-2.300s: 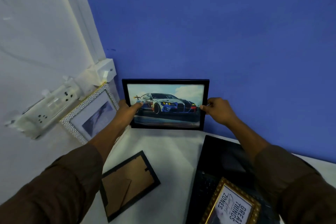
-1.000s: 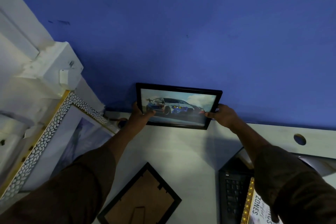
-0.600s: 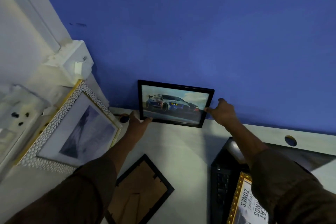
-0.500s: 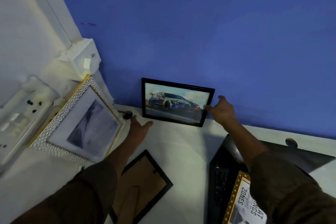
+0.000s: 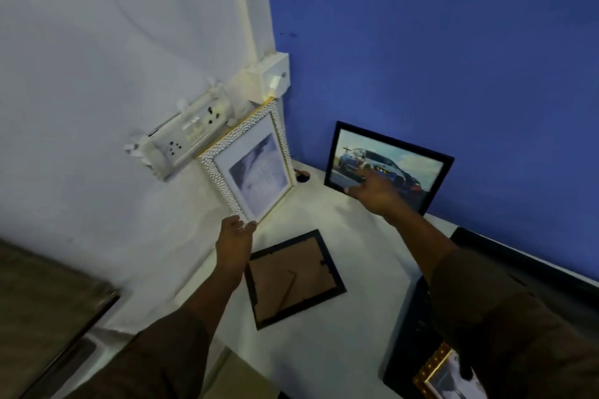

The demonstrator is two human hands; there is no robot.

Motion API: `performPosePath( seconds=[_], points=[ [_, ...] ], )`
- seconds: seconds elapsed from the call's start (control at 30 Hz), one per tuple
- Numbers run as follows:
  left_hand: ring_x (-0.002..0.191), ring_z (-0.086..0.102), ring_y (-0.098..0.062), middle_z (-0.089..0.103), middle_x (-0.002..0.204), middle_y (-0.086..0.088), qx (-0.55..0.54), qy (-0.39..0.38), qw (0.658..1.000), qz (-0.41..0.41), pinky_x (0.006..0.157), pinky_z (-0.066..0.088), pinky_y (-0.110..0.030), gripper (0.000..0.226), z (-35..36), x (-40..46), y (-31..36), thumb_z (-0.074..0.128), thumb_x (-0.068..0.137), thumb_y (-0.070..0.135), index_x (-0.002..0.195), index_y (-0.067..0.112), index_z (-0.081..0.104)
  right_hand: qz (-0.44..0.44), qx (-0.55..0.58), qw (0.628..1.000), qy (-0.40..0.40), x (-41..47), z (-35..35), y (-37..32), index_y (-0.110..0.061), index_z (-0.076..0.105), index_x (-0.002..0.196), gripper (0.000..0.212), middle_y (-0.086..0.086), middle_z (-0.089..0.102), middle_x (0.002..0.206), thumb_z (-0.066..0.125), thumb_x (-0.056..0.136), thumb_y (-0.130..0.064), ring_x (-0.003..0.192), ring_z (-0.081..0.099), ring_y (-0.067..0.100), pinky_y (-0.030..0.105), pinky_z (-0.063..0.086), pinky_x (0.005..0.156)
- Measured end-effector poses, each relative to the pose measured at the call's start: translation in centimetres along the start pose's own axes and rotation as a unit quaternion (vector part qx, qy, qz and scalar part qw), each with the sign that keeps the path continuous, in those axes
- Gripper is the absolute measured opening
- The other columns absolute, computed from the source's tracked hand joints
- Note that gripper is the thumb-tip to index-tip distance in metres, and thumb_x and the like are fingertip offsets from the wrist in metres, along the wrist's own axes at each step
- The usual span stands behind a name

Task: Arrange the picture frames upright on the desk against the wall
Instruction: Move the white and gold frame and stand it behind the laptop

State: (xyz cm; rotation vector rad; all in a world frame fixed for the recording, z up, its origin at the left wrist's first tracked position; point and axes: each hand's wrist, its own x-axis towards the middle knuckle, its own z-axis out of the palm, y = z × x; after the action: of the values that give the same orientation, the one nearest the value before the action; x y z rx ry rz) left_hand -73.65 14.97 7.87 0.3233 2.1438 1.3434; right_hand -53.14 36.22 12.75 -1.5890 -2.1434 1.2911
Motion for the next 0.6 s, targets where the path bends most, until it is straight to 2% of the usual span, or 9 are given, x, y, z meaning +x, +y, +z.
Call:
performPosePath(
  seconds=[0.07,0.27,0.4,0.5,0.6],
  points=[
    [0.105,0.052,-0.019,0.058,0.131,-0.008,-0.007,0.022,1.000,-0.001,0.085,0.038,-0.028,0.052,-2.1,0.2,-0.2,0.067,0.092,0.031,0.137,0.013,0.049,-0.032,-0.011,0.999,-0.016,0.2,1.4,-1.7,-0.013,0.045,0.147,0.067,0.011,0.052,0.146,0.072,0.089,-0.035,0.128,0.054,0.030,0.038,0.047,0.100],
    [0.114,0.056,-0.021,0.058,0.132,-0.004,0.006,0.041,0.999,0.016,0.091,0.046,-0.031,0.057,-4.8,3.7,-0.2,0.071,0.088,0.032,0.138,0.015,0.048,-0.060,-0.021,0.997,-0.049,3.7,4.7,-5.5,-0.014,0.048,0.143,0.058,0.012,0.061,0.129,0.069,0.092,-0.033,0.111,0.059,0.025,0.030,0.045,0.086],
    [0.112,0.061,-0.022,0.061,0.117,0.001,0.044,0.021,0.999,0.022,0.092,0.052,-0.036,0.050,-4.8,7.0,-0.1,0.075,0.085,0.028,0.128,0.015,0.054,-0.068,-0.027,0.996,-0.047,6.7,6.9,-7.7,-0.010,0.050,0.140,0.052,0.014,0.062,0.129,0.066,0.094,-0.026,0.115,0.059,0.029,0.038,0.049,0.094],
    [0.103,0.066,-0.022,0.068,0.109,-0.001,0.087,-0.014,0.996,0.033,0.084,0.052,-0.031,0.036,-4.4,9.6,-0.7,0.078,0.083,0.024,0.114,0.014,0.061,-0.072,-0.037,0.996,-0.032,9.6,8.5,-9.0,-0.007,0.050,0.139,0.047,0.017,0.061,0.134,0.062,0.095,-0.018,0.120,0.058,0.033,0.039,0.047,0.098],
    [0.102,0.066,-0.022,0.069,0.106,-0.002,0.159,-0.067,0.983,0.063,0.081,0.046,-0.024,0.031,-3.7,11.6,-1.6,0.075,0.086,0.019,0.113,0.009,0.062,-0.079,-0.057,0.995,-0.024,12.9,10.0,-10.1,-0.007,0.047,0.141,0.045,0.016,0.057,0.139,0.054,0.097,-0.007,0.124,0.055,0.034,0.039,0.046,0.102]
  ],
)
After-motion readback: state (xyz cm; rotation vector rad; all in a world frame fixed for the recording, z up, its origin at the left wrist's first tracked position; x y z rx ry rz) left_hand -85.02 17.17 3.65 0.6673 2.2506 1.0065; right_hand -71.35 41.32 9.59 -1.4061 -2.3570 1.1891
